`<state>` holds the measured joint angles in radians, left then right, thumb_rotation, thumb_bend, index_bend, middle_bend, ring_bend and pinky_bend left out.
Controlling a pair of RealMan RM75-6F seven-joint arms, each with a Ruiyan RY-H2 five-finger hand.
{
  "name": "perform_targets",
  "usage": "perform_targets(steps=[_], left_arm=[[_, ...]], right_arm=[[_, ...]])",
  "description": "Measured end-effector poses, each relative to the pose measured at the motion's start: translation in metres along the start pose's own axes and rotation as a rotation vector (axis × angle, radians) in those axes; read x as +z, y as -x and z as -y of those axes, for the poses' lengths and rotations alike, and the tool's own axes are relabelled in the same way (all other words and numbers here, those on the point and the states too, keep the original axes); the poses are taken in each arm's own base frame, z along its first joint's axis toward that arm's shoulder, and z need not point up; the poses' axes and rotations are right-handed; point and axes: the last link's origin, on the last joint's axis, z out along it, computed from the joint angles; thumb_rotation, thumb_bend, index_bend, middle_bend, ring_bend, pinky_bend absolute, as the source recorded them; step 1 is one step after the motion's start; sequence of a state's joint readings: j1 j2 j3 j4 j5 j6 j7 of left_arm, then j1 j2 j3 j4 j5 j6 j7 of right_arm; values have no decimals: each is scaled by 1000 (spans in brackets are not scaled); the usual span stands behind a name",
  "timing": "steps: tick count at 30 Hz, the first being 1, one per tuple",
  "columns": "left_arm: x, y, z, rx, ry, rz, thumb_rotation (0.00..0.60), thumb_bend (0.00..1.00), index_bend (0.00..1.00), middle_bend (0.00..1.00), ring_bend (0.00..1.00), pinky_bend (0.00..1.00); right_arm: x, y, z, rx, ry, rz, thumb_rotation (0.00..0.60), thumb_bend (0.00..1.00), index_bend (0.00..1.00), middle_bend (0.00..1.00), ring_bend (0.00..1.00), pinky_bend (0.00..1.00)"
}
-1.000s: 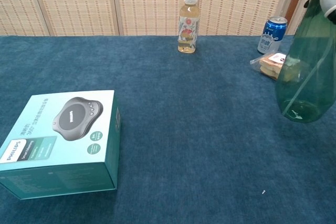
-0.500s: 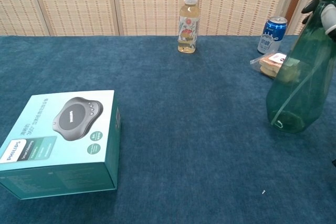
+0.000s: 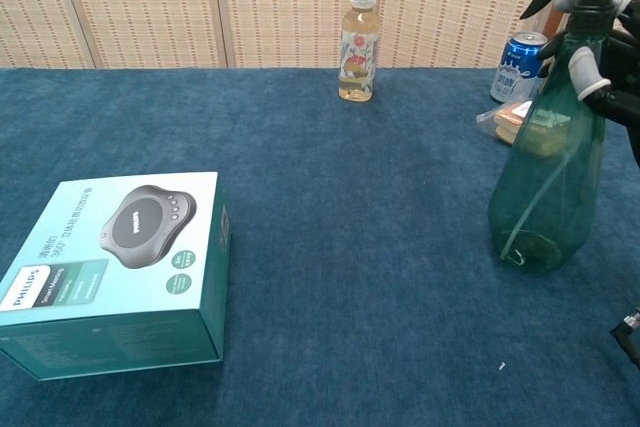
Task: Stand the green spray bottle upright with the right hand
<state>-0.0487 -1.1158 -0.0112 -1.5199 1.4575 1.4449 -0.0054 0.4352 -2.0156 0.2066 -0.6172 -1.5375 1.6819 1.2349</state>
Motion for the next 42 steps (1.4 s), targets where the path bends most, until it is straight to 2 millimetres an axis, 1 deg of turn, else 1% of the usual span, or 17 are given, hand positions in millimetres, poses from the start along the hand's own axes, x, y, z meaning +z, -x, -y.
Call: perform_targets(steps=[7, 12, 21, 31, 42], left_arm=[[0, 0, -2, 0, 4, -4, 600, 588, 86, 0, 0, 0], [0, 0, -3, 2, 7, -3, 600, 588, 86, 0, 0, 0], [0, 0, -6, 6, 8, -2, 600, 589, 86, 0, 0, 0], [-1, 1, -8, 10, 8, 1, 600, 589, 86, 0, 0, 0], [-1, 0, -10, 13, 12, 1, 600, 589, 86, 0, 0, 0]], right_arm=[[-5, -1, 0, -7, -5, 2, 600, 399, 495, 615, 523, 483], [-5, -3, 3, -7, -14, 1, 600, 394, 495, 612, 523, 483], [-6, -3, 9, -12, -33, 8, 600, 321, 494, 570, 515, 460], [-11, -8, 9, -2, -40, 2, 600, 289, 423, 507, 466, 428], [-16, -16, 13, -9, -63, -29, 600, 278, 375, 476, 444, 413]])
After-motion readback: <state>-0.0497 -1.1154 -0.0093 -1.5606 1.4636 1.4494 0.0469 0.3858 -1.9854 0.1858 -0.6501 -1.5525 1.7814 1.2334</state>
